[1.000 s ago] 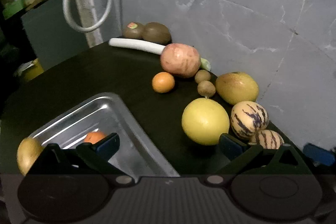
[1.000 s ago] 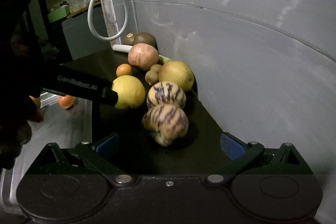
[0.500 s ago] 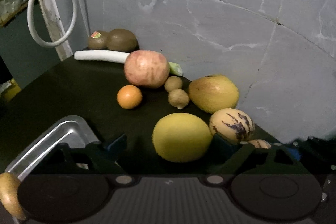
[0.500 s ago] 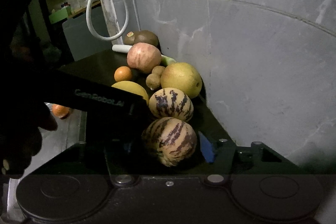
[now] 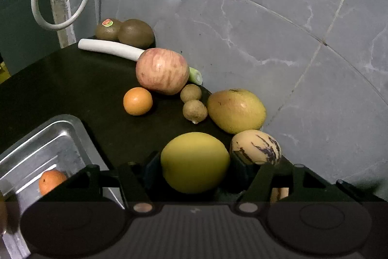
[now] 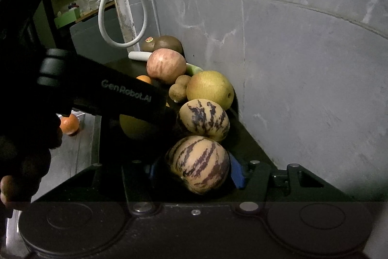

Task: Organize fruits
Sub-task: 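Grasp the yellow pomelo with the left tool while the right tool grasps a striped pepino, then lower the pomelo and pepino onto the tray and open both tools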

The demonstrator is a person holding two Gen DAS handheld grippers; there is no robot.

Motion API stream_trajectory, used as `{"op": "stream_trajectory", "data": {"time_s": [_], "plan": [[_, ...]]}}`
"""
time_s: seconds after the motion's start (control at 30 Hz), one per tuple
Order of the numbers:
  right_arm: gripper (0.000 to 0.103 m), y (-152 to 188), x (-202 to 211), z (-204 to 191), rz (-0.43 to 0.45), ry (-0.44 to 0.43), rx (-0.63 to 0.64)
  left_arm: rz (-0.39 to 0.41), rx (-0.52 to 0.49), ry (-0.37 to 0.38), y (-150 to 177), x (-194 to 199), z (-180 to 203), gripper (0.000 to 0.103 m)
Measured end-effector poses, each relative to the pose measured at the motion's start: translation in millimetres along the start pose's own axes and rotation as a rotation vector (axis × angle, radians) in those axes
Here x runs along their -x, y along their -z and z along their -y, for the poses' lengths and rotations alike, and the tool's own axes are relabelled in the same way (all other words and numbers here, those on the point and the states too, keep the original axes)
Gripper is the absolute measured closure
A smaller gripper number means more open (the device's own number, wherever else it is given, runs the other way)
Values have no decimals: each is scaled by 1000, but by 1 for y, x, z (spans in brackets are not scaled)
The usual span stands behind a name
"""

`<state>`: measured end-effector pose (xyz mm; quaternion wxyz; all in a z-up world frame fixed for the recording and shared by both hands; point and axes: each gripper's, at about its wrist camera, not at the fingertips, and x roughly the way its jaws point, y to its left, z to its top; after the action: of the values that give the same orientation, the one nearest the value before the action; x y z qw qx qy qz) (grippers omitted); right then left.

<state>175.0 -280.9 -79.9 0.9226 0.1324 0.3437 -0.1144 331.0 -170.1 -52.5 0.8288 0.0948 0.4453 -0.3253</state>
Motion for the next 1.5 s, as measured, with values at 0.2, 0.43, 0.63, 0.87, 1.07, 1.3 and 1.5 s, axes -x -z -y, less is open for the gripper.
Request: {"op": "stream_trajectory", "data": {"time_s": [0.2,0.43,0.63,0.87,1.07,1.3,1.5], "plan": [[46,8,13,-3,-1,-3,2,6,89,-30,11,19,-3,37],[46,19,41,-14,-11,-19,36,53,232,-26,34,67,-23,37],[46,21,62,-41,4,-68,83,80,388,-87,62,106,-62,37],[46,10,53,-88,15,-175,176,125,476,-215,87,143,-109,37],[46,-5,19,-126,-9,-281,209,129,511,-299,100,141,-141,37],[46,-19,-6,-149,-2,-297,276,137,530,-324,104,132,-153,37],[46,-25,-26,-156,-7,-300,305,142,538,-332,107,128,-154,37]]}}
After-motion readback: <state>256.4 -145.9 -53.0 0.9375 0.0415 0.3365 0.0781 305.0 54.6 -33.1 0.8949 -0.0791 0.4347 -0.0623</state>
